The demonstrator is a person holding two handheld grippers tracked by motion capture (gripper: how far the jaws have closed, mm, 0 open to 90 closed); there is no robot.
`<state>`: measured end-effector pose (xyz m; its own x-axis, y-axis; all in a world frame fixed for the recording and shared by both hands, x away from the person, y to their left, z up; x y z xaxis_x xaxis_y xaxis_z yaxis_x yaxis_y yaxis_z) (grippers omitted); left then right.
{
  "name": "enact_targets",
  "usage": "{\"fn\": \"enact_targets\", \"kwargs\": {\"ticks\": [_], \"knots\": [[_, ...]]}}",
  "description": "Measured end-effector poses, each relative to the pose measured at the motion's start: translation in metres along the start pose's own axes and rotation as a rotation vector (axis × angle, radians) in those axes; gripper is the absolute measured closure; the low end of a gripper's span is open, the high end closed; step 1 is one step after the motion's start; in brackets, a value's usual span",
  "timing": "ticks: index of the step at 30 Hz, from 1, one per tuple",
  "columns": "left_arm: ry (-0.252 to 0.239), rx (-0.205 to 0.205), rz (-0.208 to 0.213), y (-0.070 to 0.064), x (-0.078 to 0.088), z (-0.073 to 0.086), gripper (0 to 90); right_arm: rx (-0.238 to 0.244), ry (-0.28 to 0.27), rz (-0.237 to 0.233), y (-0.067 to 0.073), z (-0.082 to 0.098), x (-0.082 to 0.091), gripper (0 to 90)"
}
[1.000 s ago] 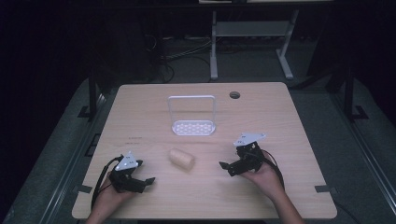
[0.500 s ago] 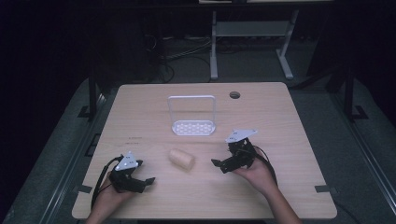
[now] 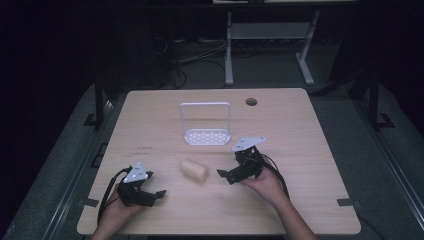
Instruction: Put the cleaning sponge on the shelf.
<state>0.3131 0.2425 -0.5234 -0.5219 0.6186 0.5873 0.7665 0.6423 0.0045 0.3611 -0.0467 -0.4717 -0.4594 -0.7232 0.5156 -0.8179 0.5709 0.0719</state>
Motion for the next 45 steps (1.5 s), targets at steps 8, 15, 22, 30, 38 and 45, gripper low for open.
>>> {"fn": "enact_targets", "kwargs": {"ticks": [8,15,22,30,38,45], "knots": [[0.0,0.0,0.0,0.0,0.0,0.0,13.1,0.015,-0.004,-0.017,0.006,-0.009,-0.009,2.2],[0.001,0.0,0.0,0.0,0.0,0.0,13.1,0.023,-0.005,-0.033,0.012,-0.016,-0.019,2.2],[-0.002,0.005,0.0,0.0,0.0,0.0,13.1,0.042,-0.006,-0.057,0.022,-0.025,-0.03,2.2],[-0.005,0.009,0.0,-0.001,0.0,0.0,13.1,0.052,-0.004,-0.076,0.03,-0.029,-0.041,2.2],[-0.001,0.004,0.0,0.0,0.0,0.0,13.1,0.051,0.015,-0.084,0.034,-0.027,-0.056,2.2],[-0.001,0.004,0.0,0.0,0.0,0.0,13.0,0.055,0.027,-0.098,0.04,-0.028,-0.067,2.3]]}}
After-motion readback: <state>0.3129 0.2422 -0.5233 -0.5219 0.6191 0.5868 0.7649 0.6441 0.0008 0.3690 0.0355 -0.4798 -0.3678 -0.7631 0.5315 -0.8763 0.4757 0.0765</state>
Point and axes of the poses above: each handheld gripper's, and its own axes: x roughly backward along the jaws, z roughly out of its underside, y roughly to its left, the point moved 7 cm from there along -x, roughly forward along the jaws, and after that the axes turned 8 degrees about -y, right-handed, at the moved point
